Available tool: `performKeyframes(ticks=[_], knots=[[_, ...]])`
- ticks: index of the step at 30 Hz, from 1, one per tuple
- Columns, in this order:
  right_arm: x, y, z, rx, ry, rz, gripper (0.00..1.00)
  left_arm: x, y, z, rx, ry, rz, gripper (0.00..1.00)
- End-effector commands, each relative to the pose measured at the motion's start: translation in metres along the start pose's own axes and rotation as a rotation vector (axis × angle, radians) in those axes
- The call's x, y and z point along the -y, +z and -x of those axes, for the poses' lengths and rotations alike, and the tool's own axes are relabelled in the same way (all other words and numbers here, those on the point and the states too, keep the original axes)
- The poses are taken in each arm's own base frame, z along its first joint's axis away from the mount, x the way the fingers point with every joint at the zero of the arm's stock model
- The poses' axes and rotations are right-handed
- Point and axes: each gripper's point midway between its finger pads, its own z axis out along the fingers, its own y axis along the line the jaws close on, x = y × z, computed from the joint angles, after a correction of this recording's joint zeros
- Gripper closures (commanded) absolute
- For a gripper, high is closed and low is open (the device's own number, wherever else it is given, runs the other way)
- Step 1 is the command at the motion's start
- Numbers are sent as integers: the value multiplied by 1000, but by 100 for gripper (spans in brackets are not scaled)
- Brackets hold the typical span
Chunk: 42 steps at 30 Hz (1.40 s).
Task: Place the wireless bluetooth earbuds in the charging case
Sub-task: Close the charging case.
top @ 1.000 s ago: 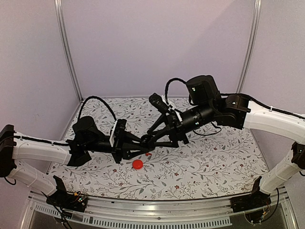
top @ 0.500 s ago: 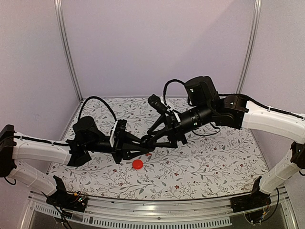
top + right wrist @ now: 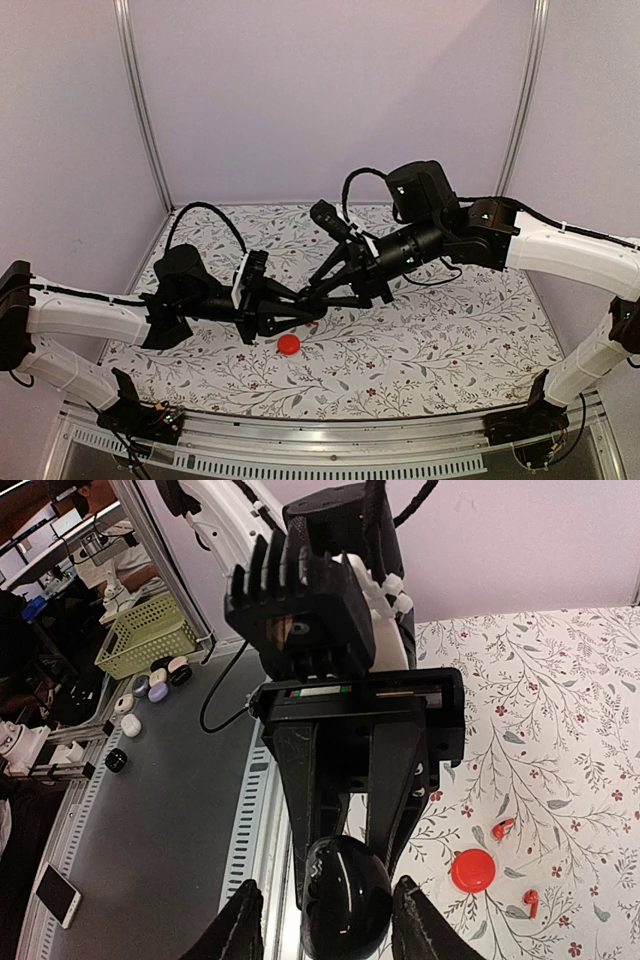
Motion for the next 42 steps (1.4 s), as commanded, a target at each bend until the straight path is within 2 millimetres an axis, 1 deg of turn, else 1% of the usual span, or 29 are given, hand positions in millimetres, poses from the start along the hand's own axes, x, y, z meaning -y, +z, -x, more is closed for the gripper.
performKeyframes(ticks=[1,8,15,19,24,29,33,39,42], knots=[[-16,4,1,-15,-8,68,58,-11,1,16,43,9,44,100],[-15,9,-8,-42,-2,67,66,-18,-2,19,61,-9,71,100],[-11,11,-8,-51,-34,10,74,-23,-3,21,72,-38,81,100],[-10,11,-8,-55,-63,-31,78,-29,-4,21,73,-50,105,100],[-13,11,-7,-59,-81,-40,77,-35,-4,18,69,-69,133,100],[-17,15,-13,-74,-96,-23,68,-38,-5,19,73,-78,143,100],[-20,16,-15,-81,-109,-15,65,-41,-6,20,77,-87,150,100],[-25,15,-13,-78,-134,-11,65,-44,-7,19,77,-97,161,100],[-25,14,-13,-78,-141,-22,68,-46,-8,20,80,-98,167,100]])
